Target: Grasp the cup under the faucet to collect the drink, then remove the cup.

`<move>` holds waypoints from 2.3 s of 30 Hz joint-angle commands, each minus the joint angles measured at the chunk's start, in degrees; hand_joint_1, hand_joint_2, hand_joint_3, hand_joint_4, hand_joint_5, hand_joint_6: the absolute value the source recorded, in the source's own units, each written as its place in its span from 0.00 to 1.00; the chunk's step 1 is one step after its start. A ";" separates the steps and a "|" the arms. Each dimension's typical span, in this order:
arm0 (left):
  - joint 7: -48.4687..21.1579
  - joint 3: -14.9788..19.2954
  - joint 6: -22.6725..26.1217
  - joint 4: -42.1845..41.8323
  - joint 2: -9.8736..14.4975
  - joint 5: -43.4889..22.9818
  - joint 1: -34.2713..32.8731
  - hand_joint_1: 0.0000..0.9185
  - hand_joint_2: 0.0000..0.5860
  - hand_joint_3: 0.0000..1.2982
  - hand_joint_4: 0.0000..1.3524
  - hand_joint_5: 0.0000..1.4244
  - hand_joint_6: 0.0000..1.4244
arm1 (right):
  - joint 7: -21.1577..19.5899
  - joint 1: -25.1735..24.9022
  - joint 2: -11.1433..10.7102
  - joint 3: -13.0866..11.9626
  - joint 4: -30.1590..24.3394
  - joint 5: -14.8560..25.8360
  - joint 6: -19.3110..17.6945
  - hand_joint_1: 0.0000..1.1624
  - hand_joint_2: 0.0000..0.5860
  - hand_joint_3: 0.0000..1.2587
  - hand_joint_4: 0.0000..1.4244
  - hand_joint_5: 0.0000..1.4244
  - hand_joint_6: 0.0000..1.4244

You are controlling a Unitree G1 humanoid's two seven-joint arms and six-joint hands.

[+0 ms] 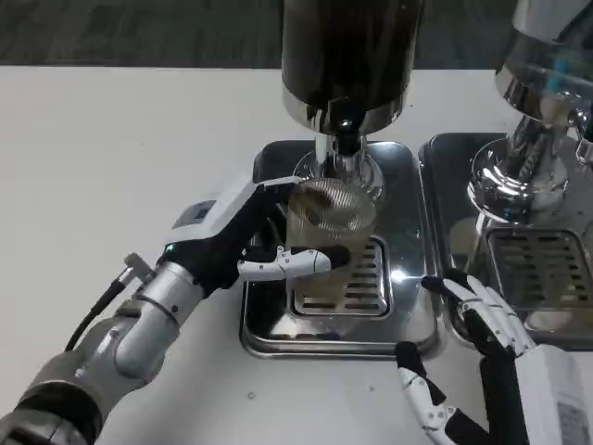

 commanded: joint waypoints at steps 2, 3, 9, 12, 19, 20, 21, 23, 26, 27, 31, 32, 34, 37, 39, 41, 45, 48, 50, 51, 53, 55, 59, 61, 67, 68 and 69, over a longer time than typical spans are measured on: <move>-3.02 -0.59 -0.60 0.06 -0.66 -0.30 -1.34 0.19 0.23 0.24 0.24 0.28 0.27 | -1.07 0.82 0.62 0.22 -0.67 -0.42 -0.01 0.39 0.65 0.24 0.12 0.12 0.21; -3.63 -0.63 -0.65 0.02 -0.66 -0.39 -1.34 0.18 0.22 0.21 0.21 0.25 0.24 | -1.10 0.84 0.69 0.27 -0.69 -0.44 0.01 0.39 0.65 0.24 0.12 0.12 0.21; -7.09 -0.49 -1.05 -0.54 -0.27 -1.09 -1.31 0.13 0.20 0.14 0.14 0.18 0.14 | -0.97 0.61 0.75 0.53 -0.42 -0.41 -0.11 0.39 0.65 0.24 0.12 0.12 0.22; -8.21 0.01 -1.27 -1.09 0.17 -1.76 -0.94 0.11 0.17 0.10 0.11 0.16 0.11 | -0.84 0.35 0.80 0.55 -0.20 -0.26 -0.12 0.39 0.65 0.24 0.12 0.12 0.23; -8.61 1.62 -2.38 -3.43 2.11 -3.27 0.87 0.06 0.13 0.04 0.06 0.13 0.08 | -0.61 -0.07 0.84 0.75 0.20 -0.01 -0.28 0.39 0.65 0.24 0.12 0.12 0.23; -8.63 1.77 -2.57 -3.79 2.37 -3.53 1.13 0.05 0.13 0.04 0.06 0.13 0.08 | -0.61 -0.10 0.83 0.78 0.23 0.02 -0.31 0.39 0.65 0.24 0.12 0.12 0.23; -8.68 2.28 -3.05 -4.38 2.86 -4.16 1.67 0.05 0.13 0.04 0.06 0.13 0.07 | -0.67 -0.21 0.83 0.78 0.31 0.07 -0.41 0.39 0.65 0.24 0.12 0.12 0.23; -8.73 3.45 -4.11 -5.61 3.71 -5.29 2.85 0.05 0.12 0.03 0.05 0.12 0.07 | -0.78 -0.30 0.83 0.81 0.36 0.10 -0.53 0.39 0.65 0.24 0.12 0.12 0.23; -8.54 4.89 -5.48 -7.91 5.06 -6.51 4.78 0.05 0.12 0.03 0.04 0.12 0.07 | -0.81 -0.45 0.86 0.84 0.45 0.27 -0.68 0.39 0.65 0.24 0.12 0.12 0.23; -8.67 5.89 -6.47 -9.43 6.15 -7.41 6.14 0.04 0.13 0.03 0.04 0.12 0.07 | -0.82 -0.53 0.89 0.83 0.50 0.39 -0.78 0.39 0.65 0.24 0.12 0.12 0.23; -10.32 8.64 -8.39 -13.69 8.70 -10.69 9.82 0.02 0.14 0.02 0.04 0.12 0.08 | -0.83 -0.97 0.81 0.79 0.75 0.67 -1.09 0.39 0.65 0.24 0.12 0.12 0.23; -11.19 9.40 -8.70 -14.61 9.09 -12.05 10.69 0.00 0.15 0.02 0.04 0.12 0.08 | -0.81 -1.09 0.79 0.78 0.75 0.67 -1.10 0.39 0.65 0.24 0.12 0.12 0.23; -14.48 12.16 -10.05 -17.98 10.12 -17.88 13.67 0.00 0.16 0.02 0.04 0.12 0.09 | -0.77 -1.32 0.70 0.70 0.66 0.63 -1.12 0.39 0.65 0.24 0.12 0.12 0.23; -19.77 15.37 -11.53 -23.96 11.44 -26.15 17.25 0.00 0.19 0.08 0.09 0.14 0.09 | -0.65 -1.53 0.51 0.53 0.67 0.78 -1.34 0.39 0.65 0.24 0.12 0.12 0.22; -22.74 16.97 -12.18 -27.42 11.94 -30.36 18.68 0.00 0.22 0.16 0.15 0.18 0.10 | -0.48 -1.80 0.32 0.35 0.81 1.06 -1.53 0.39 0.65 0.24 0.12 0.12 0.22; -25.98 18.52 -13.09 -30.51 12.27 -35.36 19.49 0.00 0.21 0.23 0.22 0.23 0.13 | -0.31 -2.15 0.23 0.28 0.98 1.29 -1.65 0.39 0.65 0.24 0.12 0.12 0.22; -37.97 19.95 -9.03 -36.97 12.13 -50.65 18.19 0.00 0.20 0.33 0.31 0.31 0.19 | 0.21 -3.34 -0.26 0.13 1.66 1.90 -1.91 0.39 0.65 0.24 0.12 0.12 0.22; -46.09 21.21 -3.19 -39.75 11.00 -58.58 16.65 0.00 0.19 0.38 0.35 0.33 0.20 | 0.22 -4.09 -0.55 -0.10 2.32 2.65 -2.38 0.38 0.66 0.24 0.13 0.12 0.22; -50.60 22.46 0.34 -40.69 10.16 -62.34 15.25 0.00 0.18 0.39 0.36 0.34 0.21 | -0.08 -4.40 -0.63 -0.18 2.66 2.98 -2.77 0.38 0.66 0.24 0.13 0.12 0.22; -53.11 23.17 2.83 -40.83 9.73 -64.48 14.02 0.00 0.17 0.39 0.36 0.35 0.21 | -0.21 -4.38 -0.59 -0.13 2.68 3.00 -2.88 0.38 0.66 0.24 0.13 0.12 0.22; -58.30 24.35 8.68 -40.50 9.16 -67.61 11.11 0.00 0.16 0.40 0.35 0.35 0.21 | -0.22 -4.42 -0.58 -0.23 2.78 3.11 -3.07 0.38 0.66 0.24 0.13 0.12 0.22; -61.89 25.35 13.06 -40.16 8.66 -68.97 9.11 0.00 0.15 0.38 0.33 0.34 0.21 | -0.14 -4.33 -0.57 -0.34 2.79 3.17 -3.19 0.38 0.66 0.25 0.13 0.12 0.22; -68.36 26.47 23.82 -38.98 7.50 -70.91 5.03 0.00 0.12 0.29 0.24 0.27 0.17 | -0.41 -3.94 -0.38 -0.23 2.57 2.75 -3.08 0.38 0.66 0.25 0.13 0.12 0.22; -71.10 26.88 28.55 -38.29 6.63 -71.29 3.19 0.00 0.10 0.24 0.20 0.22 0.15 | -0.58 -3.66 -0.20 -0.23 2.36 2.62 -2.97 0.38 0.66 0.25 0.13 0.12 0.22; -76.54 27.35 38.31 -37.42 4.06 -70.23 -0.43 0.00 0.06 0.14 0.11 0.15 0.09 | -0.96 -2.96 0.42 -0.17 2.10 2.50 -2.81 0.37 0.66 0.25 0.13 0.12 0.22; -77.16 27.22 39.59 -37.21 3.66 -69.89 -0.99 0.00 0.06 0.14 0.10 0.14 0.09 | -1.08 -2.85 0.57 -0.14 2.09 2.46 -2.80 0.37 0.66 0.25 0.13 0.12 0.22; -77.67 27.05 40.69 -36.91 3.28 -69.39 -1.56 0.00 0.05 0.13 0.09 0.14 0.08 | -1.13 -2.81 0.64 -0.18 2.10 2.49 -2.83 0.37 0.66 0.25 0.13 0.12 0.22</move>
